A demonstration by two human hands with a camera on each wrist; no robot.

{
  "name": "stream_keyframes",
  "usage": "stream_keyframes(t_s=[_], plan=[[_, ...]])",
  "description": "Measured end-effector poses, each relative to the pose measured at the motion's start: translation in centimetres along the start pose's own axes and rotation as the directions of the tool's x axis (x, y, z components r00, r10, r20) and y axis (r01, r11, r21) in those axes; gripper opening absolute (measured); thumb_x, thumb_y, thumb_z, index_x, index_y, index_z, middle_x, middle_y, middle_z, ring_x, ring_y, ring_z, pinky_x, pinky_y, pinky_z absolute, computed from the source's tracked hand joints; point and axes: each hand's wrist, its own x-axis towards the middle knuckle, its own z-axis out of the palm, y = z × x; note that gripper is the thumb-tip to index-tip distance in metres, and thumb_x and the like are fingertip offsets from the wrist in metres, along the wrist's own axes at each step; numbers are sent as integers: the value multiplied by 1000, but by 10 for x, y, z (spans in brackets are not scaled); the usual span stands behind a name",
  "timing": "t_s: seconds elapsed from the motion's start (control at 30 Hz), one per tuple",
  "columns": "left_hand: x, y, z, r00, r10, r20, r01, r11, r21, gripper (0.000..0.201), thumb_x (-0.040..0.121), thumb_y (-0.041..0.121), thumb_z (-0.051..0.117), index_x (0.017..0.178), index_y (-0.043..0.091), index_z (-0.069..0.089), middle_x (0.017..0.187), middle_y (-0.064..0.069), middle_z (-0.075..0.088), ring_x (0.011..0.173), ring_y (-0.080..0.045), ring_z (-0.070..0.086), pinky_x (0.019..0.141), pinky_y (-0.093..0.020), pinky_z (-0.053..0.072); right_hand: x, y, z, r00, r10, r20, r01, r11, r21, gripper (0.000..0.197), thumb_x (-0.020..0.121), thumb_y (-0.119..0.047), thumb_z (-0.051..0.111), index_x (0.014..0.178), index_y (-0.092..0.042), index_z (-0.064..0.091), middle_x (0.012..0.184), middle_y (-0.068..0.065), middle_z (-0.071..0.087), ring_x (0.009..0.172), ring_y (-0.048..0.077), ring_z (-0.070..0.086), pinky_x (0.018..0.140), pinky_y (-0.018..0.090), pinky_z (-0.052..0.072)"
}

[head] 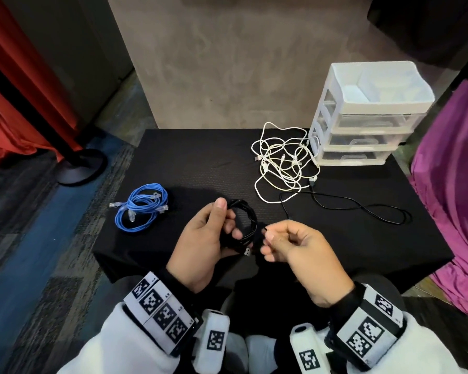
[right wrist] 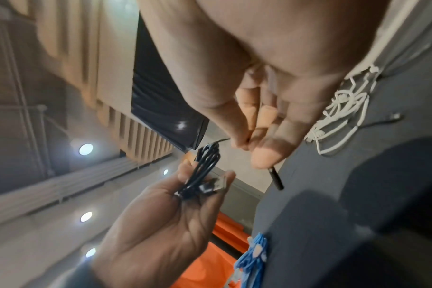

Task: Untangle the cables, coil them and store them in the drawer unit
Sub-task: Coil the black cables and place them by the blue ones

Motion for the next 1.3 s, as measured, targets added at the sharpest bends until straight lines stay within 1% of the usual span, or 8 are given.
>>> stream_keyframes(t_s=[0.17,0.27,0.33,0.5,0.63,0.83,1.03,1.3], plan=[[-5,-7,7,999,38,-19,-36,993,110,38,102,47,51,92,12,63,76,-13,57,71,-27,60,68,-42,56,-9,-2,15,997,9,81,-16,997,77,33,86,-37,79,91,-5,73,80,7,62,82,21,57,81,35,51],[-6,-14,12,997,75,-14,-71,978,197,39,103,47,50,89,14,64,76,-8,66,72,-31,65,66,-44,56,-9,-3,18,998,-5,57,0,996,92,24,94,-24,75,71,-19,68,67,3,52,78,27,48,80,44,44],[-6,-16,15,994,106,-3,-103,970,219,38,105,44,48,91,11,62,78,-7,71,72,-30,67,66,-47,58,-9,-5,18,997,27,66,-38,983,182,11,97,-13,70,92,-18,78,80,15,59,79,30,49,80,45,44],[-6,-21,14,989,146,13,-144,953,266,37,106,44,47,96,12,64,91,-13,75,79,-31,69,73,-59,59,-7,-10,11,964,167,205,-238,887,395,29,95,0,63,122,-3,73,111,17,76,91,18,71,89,37,49],[-6,-27,9,986,165,17,-162,936,313,38,103,51,50,91,18,65,88,-21,68,81,-34,66,76,-71,55,-3,-9,7,953,208,222,-279,886,371,27,97,1,60,119,-4,74,97,12,76,89,18,70,84,35,52],[-5,-29,7,981,187,53,-194,937,291,31,103,41,51,93,16,67,93,-6,77,84,-29,74,72,-45,60,0,-5,7,953,239,188,-292,893,343,23,97,3,61,114,-3,75,92,11,75,76,11,70,66,20,54],[-1,-31,4,975,219,32,-215,904,370,33,98,44,55,90,14,67,78,3,64,73,-12,63,70,-35,55,1,1,7,951,264,161,-305,886,348,14,94,-3,69,105,-9,75,101,15,70,69,10,60,65,22,52],[-10,-26,-1,968,-13,251,-44,975,218,26,97,32,67,110,9,66,91,-3,69,86,-17,63,76,-42,57,-1,-3,6,942,305,139,-335,857,392,17,94,9,60,95,-4,71,79,15,73,57,13,69,51,23,56]])
